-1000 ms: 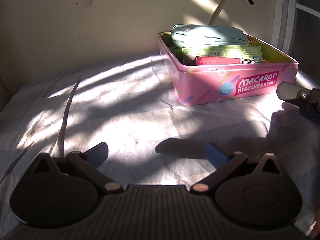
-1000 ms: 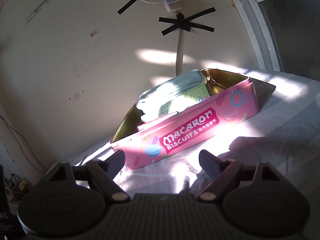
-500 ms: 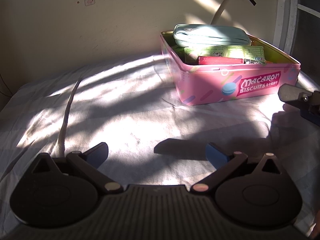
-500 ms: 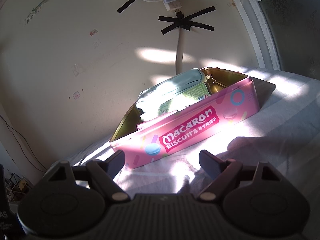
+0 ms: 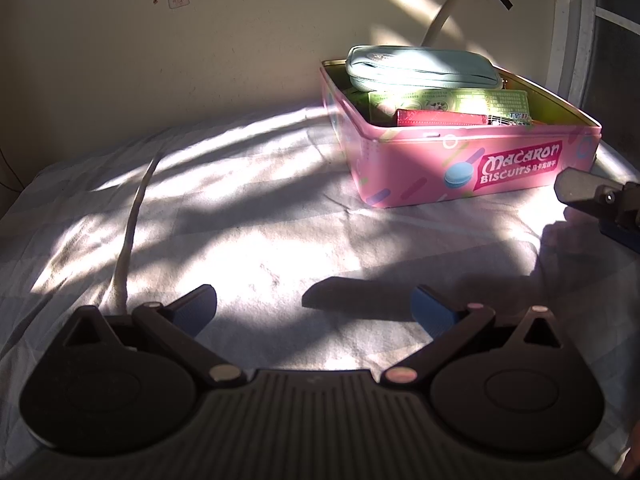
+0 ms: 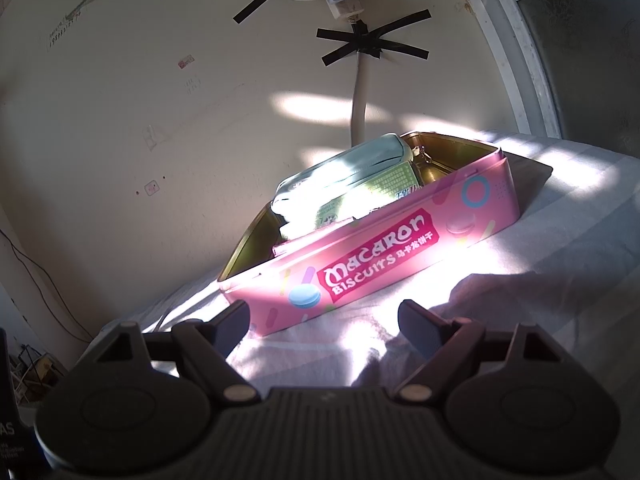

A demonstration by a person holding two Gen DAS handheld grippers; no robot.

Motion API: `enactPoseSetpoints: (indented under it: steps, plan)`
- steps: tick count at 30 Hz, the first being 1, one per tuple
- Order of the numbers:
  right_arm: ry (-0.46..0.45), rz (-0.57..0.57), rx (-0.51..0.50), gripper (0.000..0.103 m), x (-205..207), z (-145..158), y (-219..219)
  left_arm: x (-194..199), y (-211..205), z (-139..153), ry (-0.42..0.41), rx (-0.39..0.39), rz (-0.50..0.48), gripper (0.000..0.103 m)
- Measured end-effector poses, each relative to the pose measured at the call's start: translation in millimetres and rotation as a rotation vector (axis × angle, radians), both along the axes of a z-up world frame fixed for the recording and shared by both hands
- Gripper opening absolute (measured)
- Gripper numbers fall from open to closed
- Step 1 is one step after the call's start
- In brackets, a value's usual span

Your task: Organize objects

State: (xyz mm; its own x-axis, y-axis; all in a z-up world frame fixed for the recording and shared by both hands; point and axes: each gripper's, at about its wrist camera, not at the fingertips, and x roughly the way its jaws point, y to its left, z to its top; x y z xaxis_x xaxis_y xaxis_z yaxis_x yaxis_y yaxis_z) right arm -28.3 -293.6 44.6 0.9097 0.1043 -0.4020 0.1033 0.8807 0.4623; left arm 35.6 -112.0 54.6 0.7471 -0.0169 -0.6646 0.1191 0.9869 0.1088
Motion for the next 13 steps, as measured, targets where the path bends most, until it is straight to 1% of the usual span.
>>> enactPoseSetpoints:
  steps: [13]
  plan:
    - [0.007, -0.003, -0.003, 0.084, 0.3, -2.3, 3.7, 1.5, 1.8, 0.1, -0.010, -0.013, -0.018, 0.103]
